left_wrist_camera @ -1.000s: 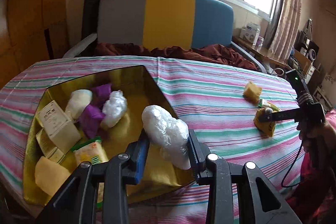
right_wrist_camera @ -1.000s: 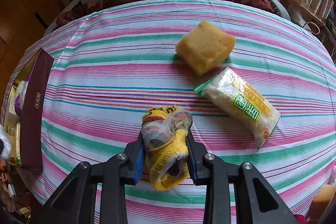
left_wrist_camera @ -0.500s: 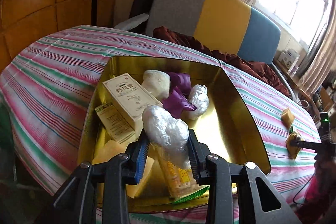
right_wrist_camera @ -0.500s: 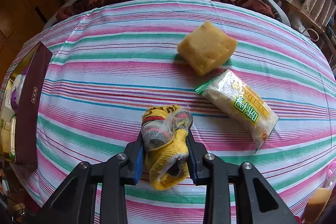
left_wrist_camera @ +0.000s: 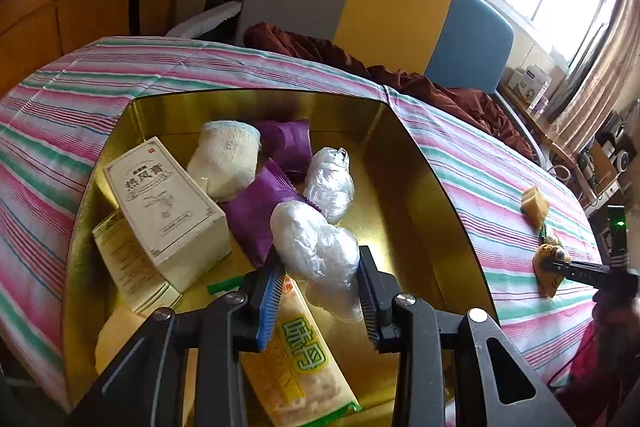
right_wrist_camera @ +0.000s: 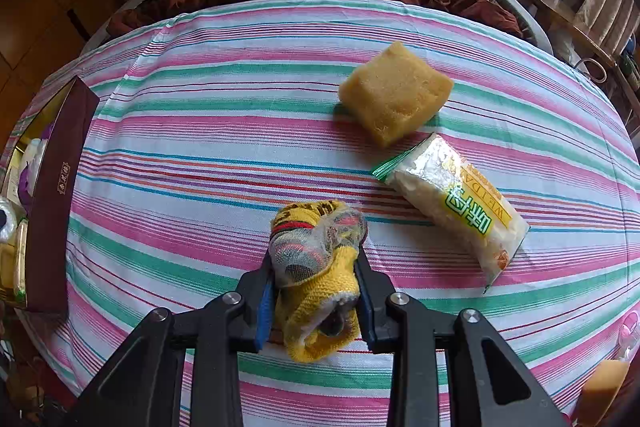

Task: Organize objects
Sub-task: 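Carry plastic bag into gold tray, open left tool while right tool holds sock, then carry the yellow sock into the gold tray and open the right tool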

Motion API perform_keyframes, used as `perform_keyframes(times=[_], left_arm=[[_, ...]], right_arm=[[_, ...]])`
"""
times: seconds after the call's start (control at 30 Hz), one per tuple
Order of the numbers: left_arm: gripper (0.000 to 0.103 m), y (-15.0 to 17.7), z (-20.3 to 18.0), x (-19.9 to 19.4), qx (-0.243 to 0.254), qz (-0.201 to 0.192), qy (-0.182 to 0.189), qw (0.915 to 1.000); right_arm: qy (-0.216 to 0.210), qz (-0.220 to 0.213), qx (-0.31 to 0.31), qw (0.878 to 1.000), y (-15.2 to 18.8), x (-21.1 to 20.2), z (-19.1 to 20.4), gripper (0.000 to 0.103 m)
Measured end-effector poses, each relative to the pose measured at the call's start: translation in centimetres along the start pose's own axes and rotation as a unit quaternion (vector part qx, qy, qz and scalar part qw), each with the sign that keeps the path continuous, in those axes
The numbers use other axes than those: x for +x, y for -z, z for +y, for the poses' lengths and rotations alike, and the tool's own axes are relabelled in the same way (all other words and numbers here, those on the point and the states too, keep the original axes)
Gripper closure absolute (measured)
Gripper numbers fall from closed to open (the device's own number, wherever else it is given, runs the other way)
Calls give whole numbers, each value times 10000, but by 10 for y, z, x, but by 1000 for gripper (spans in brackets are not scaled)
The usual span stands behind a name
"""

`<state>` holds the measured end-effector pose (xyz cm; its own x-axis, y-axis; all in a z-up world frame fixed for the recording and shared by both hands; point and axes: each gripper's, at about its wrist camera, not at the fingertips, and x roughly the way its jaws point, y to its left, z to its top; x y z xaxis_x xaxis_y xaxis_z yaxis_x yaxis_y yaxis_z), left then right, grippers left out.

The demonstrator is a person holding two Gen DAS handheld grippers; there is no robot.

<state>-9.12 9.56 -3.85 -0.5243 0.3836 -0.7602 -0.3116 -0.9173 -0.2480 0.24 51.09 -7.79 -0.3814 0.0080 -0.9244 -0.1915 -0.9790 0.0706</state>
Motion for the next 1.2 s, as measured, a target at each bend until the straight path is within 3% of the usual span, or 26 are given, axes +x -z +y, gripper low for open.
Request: perform_keyframes(times=[0.23,0.33,0.37,0.8,0.9,1.03,1.2], left_arm=[[60,0,6,20,-47,195,-300,9993],[38,5,9,16,-53,162,-368,9992],[37,7,9,14,-41,112,-411,9991],[37,34,18,-30,105,-381,-876,9954],[37,35,21,-42,152,-511,-952,9940],[38,32,26,-54,147,-658,-1047,9922],[38,30,36,-68,50,-803,-1112,9905]], right_arm=[[-7,2,12,10000,0,-1,0,70],[13,3,-5,10000,-1,-3,2,70],[18,3,-11,10000,0,-3,2,70],[107,-54,-80,9999,0,-10,10,70],[-32,-155,-71,9999,-1,-18,16,70],[-427,-391,-244,9980,-2,-40,49,70],[-1235,-752,-1008,9843,-7,-68,144,70]])
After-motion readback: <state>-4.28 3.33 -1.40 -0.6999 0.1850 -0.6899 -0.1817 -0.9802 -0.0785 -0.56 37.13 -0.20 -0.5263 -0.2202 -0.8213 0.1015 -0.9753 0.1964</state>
